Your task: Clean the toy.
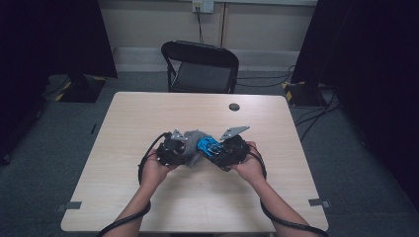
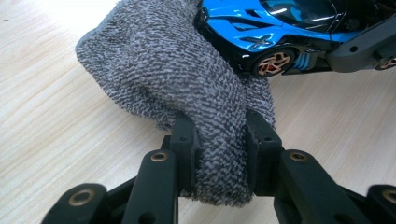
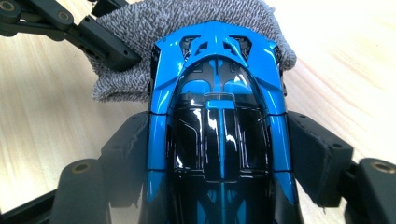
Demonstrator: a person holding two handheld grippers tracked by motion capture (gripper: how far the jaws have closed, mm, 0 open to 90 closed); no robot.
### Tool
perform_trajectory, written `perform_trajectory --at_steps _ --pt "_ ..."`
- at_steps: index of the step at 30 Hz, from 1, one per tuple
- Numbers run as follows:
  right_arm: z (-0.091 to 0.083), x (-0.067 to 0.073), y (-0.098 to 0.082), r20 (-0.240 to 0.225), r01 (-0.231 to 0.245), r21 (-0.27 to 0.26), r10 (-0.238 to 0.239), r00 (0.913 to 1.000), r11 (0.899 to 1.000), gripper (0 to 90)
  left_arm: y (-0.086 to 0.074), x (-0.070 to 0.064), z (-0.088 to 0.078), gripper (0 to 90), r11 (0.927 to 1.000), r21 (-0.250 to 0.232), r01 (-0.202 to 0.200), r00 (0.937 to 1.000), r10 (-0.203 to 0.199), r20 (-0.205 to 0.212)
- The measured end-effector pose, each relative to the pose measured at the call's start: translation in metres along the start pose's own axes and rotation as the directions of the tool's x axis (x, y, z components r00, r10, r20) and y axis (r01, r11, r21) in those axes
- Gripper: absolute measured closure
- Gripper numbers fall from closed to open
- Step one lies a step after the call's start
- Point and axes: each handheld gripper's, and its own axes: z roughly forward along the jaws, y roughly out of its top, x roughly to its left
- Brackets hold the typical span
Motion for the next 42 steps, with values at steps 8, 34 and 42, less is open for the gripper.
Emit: perform_trajectory --at_steps 8,34,42 --pt "-0.002 0.000 0.003 -0.008 -0.005 -0.021 0.005 1.0000 1.000 28.3 -0.001 0.000 0.004 69.0 1.0000 0.010 -0.001 1.0000 0.001 0.008" --pt "0.015 -0.007 0.018 0.011 -0.034 0.003 0.033 0.9994 0.999 28.2 -0.001 -0.068 0.038 68.9 0.9897 0.018 -0.142 0.9761 0.137 0.169" --pt "0.015 -0.015 0.017 0.031 -0.059 0.000 0.059 0.9978 0.998 28.3 -0.004 -0.085 0.039 68.9 0.9766 0.036 -0.212 0.9528 0.199 0.230"
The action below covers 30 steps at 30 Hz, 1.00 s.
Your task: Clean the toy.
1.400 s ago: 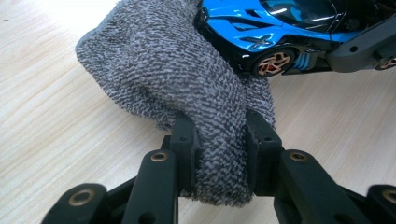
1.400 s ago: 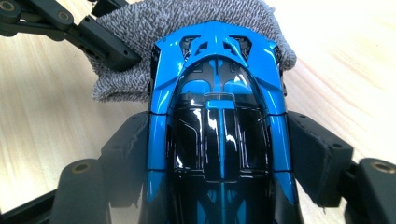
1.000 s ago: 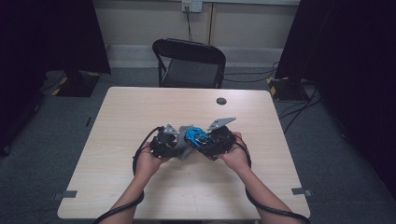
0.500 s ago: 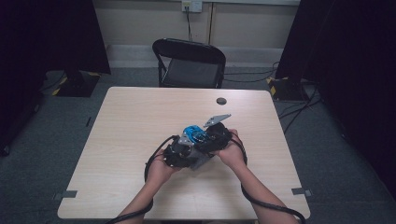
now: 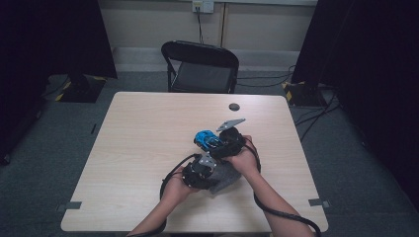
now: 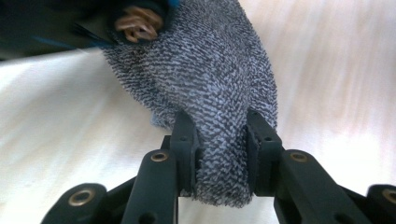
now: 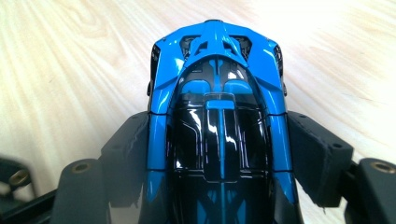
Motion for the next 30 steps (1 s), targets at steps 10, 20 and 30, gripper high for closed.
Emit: perform_trajectory --at_steps 10,20,30 --pt "-0.008 -0.020 -0.005 0.035 -0.032 0.004 0.032 0.9989 0.999 28.3 -0.011 0.005 -0.015 68.8 1.0000 -0.007 0.005 0.9995 -0.006 -0.030" --pt "-0.018 -0.037 -0.022 0.067 -0.062 0.004 0.062 0.9958 0.998 28.2 -0.035 0.027 -0.043 68.8 0.9967 -0.026 0.076 0.9897 -0.079 -0.119" --pt "-0.024 -0.052 -0.045 0.100 -0.096 0.024 0.093 0.9906 0.995 28.2 -0.045 0.043 -0.054 68.8 0.9927 -0.045 0.112 0.9768 -0.118 -0.179"
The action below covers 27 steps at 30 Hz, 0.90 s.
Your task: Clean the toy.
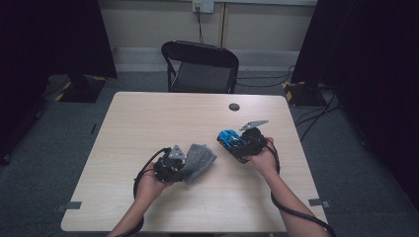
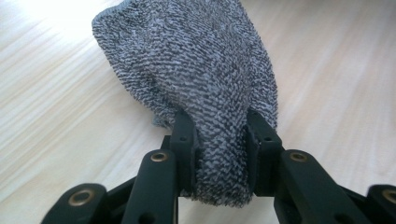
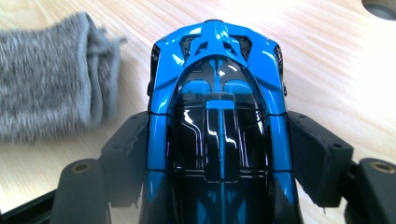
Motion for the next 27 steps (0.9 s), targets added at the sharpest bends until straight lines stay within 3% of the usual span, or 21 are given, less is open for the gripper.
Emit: perform_trajectory --at_steps 14,27 --pt "0.005 -0.010 -0.021 0.017 -0.027 0.030 0.026 0.9995 0.999 28.2 -0.006 0.015 0.001 68.7 0.9993 0.000 0.037 0.9985 -0.037 -0.041" --pt "0.014 -0.012 -0.027 0.027 -0.031 0.039 0.030 0.9992 0.999 28.1 -0.011 0.029 0.002 68.6 0.9983 0.009 0.058 0.9948 -0.057 -0.085"
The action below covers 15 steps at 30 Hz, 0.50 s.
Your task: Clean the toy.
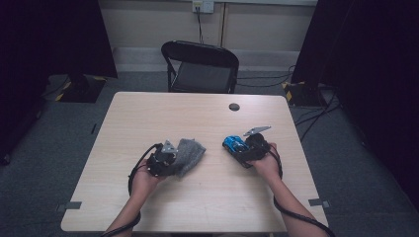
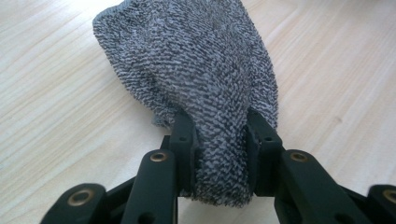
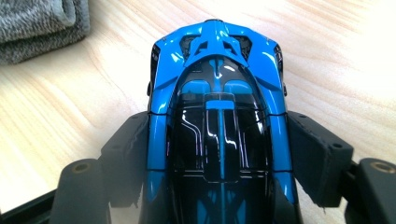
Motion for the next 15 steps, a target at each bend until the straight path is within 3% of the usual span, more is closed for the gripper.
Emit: perform_trajectory --at_steps 15 --pt "0.014 -0.001 0.009 0.001 0.008 0.007 -0.008 1.0000 1.000 28.1 0.008 0.020 0.008 68.5 0.9999 0.006 0.015 0.9995 -0.015 -0.030"
